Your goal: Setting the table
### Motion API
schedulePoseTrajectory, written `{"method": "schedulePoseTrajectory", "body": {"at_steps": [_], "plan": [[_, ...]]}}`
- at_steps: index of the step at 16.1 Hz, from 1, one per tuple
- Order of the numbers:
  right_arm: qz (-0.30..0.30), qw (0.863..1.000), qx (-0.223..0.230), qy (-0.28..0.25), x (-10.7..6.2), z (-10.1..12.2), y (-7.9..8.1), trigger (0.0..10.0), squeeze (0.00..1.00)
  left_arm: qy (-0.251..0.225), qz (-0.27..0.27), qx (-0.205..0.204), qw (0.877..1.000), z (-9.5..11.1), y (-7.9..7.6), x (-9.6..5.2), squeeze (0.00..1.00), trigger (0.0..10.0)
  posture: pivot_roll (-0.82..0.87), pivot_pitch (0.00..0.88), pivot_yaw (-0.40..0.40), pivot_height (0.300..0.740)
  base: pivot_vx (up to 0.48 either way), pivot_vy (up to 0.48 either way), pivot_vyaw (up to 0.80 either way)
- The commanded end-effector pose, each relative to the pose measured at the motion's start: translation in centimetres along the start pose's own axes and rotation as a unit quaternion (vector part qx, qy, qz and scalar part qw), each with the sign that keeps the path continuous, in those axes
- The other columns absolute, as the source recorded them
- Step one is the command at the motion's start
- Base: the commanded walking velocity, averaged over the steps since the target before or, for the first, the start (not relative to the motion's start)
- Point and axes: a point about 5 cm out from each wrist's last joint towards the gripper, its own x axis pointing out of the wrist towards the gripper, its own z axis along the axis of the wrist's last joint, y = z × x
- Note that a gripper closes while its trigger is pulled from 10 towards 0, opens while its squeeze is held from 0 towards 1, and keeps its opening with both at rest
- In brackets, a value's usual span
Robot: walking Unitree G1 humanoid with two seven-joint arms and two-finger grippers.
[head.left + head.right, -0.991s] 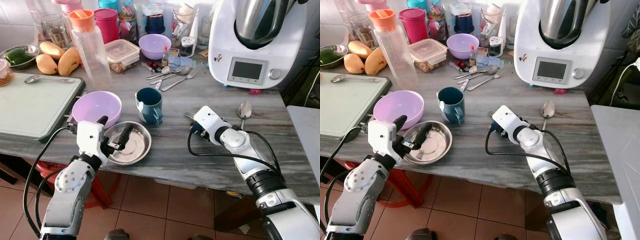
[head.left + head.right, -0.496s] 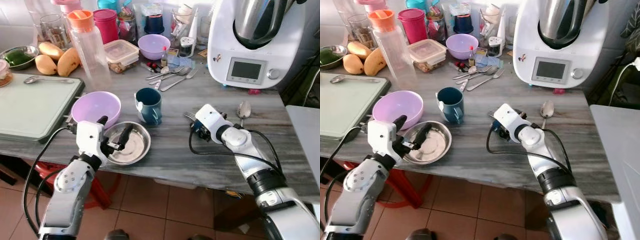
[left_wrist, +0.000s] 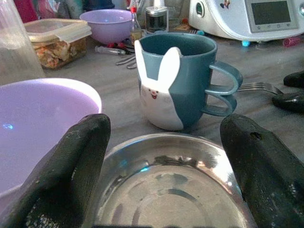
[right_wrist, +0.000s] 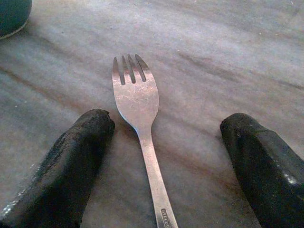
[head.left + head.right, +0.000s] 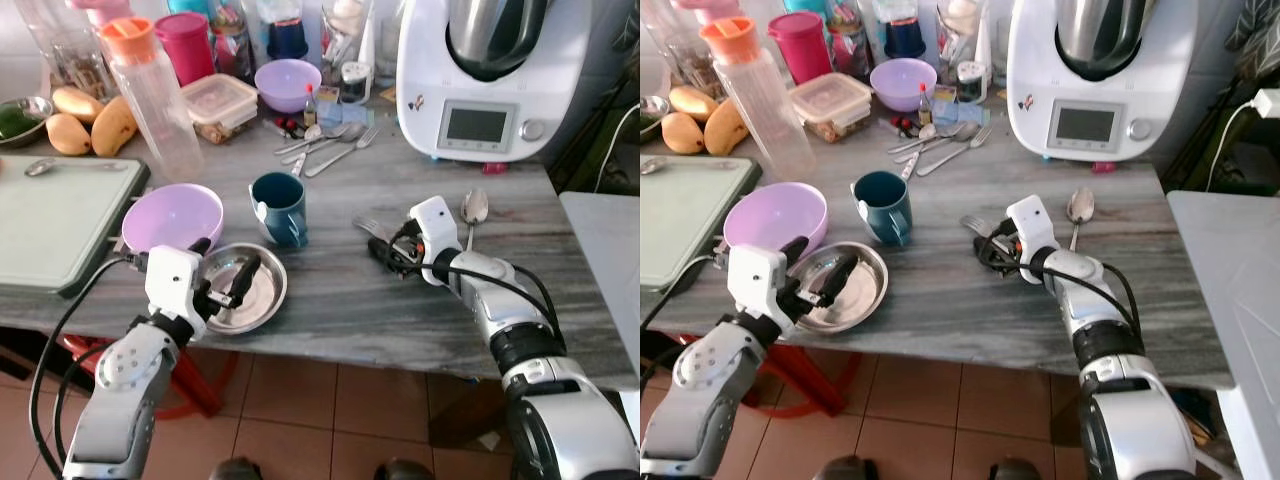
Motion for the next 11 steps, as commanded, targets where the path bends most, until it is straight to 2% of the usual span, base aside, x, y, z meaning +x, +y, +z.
{"method": "schedulePoseTrajectory", "body": {"at_steps": [1,2,3,4,5,7,11], "plan": [[0.037,0.999,0.01,0.031,0.6,-1.4,1.3,10.0,0.0,0.003,-0.003,0.006,1.0,0.3,0.2,-0.3,0.0,10.0,0.08,0.078,0.075,0.74,0.0,0.0,0.0],[0.044,0.999,0.004,0.031,0.7,-1.4,1.4,9.4,0.0,0.004,-0.003,0.007,1.0,0.3,0.2,-0.4,0.0,10.0,0.08,0.078,0.076,0.74,0.0,0.0,0.0],[0.065,0.997,0.021,0.021,1.0,-1.1,1.7,3.8,0.0,0.005,-0.003,0.008,1.0,0.3,0.3,-0.5,0.0,10.0,0.09,0.078,0.077,0.74,0.0,0.0,0.0],[0.068,0.997,0.027,0.02,1.0,-1.1,1.8,3.8,0.0,0.005,-0.003,0.008,1.0,0.3,0.3,-0.5,0.0,10.0,0.09,0.078,0.077,0.74,0.0,0.0,0.0],[0.079,0.996,0.023,0.022,1.1,-1.1,1.9,0.0,0.0,0.006,-0.003,0.01,1.0,0.3,0.3,-0.6,0.0,10.0,0.1,0.077,0.078,0.74,0.0,0.0,0.0],[0.109,0.994,0.007,0.029,1.2,-1.4,2.3,0.0,0.0,0.008,-0.002,0.012,1.0,0.4,0.5,-0.7,0.0,10.0,0.1,0.076,0.078,0.74,0.0,0.0,0.0],[0.106,0.993,0.002,0.044,1.3,-1.8,2.3,0.0,0.0,0.008,-0.001,0.013,1.0,0.5,0.4,-0.8,0.0,10.0,0.11,0.073,0.075,0.74,0.0,0.0,0.0]]}}
